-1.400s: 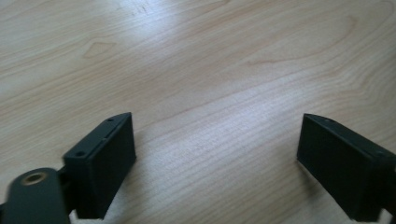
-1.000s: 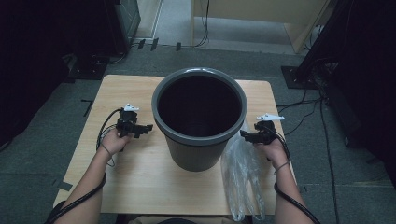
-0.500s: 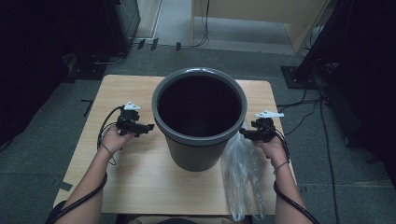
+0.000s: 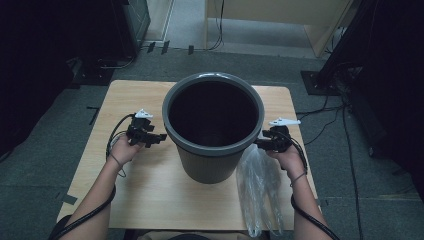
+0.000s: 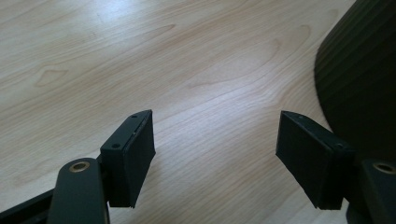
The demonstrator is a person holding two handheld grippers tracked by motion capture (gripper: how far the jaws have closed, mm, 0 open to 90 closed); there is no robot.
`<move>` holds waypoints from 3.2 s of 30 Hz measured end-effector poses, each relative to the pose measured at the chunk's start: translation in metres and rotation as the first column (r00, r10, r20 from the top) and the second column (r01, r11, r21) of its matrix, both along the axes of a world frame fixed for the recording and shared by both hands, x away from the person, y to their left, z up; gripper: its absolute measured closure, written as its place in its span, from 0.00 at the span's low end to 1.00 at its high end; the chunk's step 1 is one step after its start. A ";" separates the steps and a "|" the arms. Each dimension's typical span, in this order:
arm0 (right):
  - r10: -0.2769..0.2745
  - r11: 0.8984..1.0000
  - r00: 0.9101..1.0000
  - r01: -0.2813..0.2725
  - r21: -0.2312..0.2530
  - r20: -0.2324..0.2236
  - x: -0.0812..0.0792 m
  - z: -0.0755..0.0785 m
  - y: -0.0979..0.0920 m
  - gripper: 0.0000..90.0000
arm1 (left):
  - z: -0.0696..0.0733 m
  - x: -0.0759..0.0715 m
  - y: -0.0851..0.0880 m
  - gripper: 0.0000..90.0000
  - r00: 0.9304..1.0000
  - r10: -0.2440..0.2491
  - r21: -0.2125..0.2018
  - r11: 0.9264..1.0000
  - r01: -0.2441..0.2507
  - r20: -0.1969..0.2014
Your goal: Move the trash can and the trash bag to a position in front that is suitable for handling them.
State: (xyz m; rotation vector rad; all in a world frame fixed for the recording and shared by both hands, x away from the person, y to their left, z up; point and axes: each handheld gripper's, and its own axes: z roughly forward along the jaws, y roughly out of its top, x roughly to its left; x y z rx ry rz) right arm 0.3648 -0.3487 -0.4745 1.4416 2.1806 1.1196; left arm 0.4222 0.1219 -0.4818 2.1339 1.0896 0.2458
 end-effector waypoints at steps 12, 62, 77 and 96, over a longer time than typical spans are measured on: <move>0.033 0.999 0.999 -0.033 -0.001 -0.033 -0.004 0.009 0.008 0.39 | 0.005 0.000 -0.007 0.28 0.997 0.035 -0.102 0.994 -0.042 -0.074; 0.091 0.996 0.994 -0.091 0.004 0.056 -0.015 0.029 0.029 0.40 | 0.049 -0.020 -0.028 0.51 0.989 -0.145 -0.234 0.961 0.147 0.029; 0.103 0.995 0.994 -0.103 0.001 0.048 -0.026 0.032 0.030 0.42 | 0.053 -0.034 -0.028 0.59 0.984 -0.178 -0.213 0.960 0.180 0.029; 0.097 0.995 0.994 -0.098 0.021 0.043 -0.028 0.022 0.021 0.33 | 0.062 -0.034 -0.020 0.43 0.987 -0.161 -0.182 0.970 0.161 0.017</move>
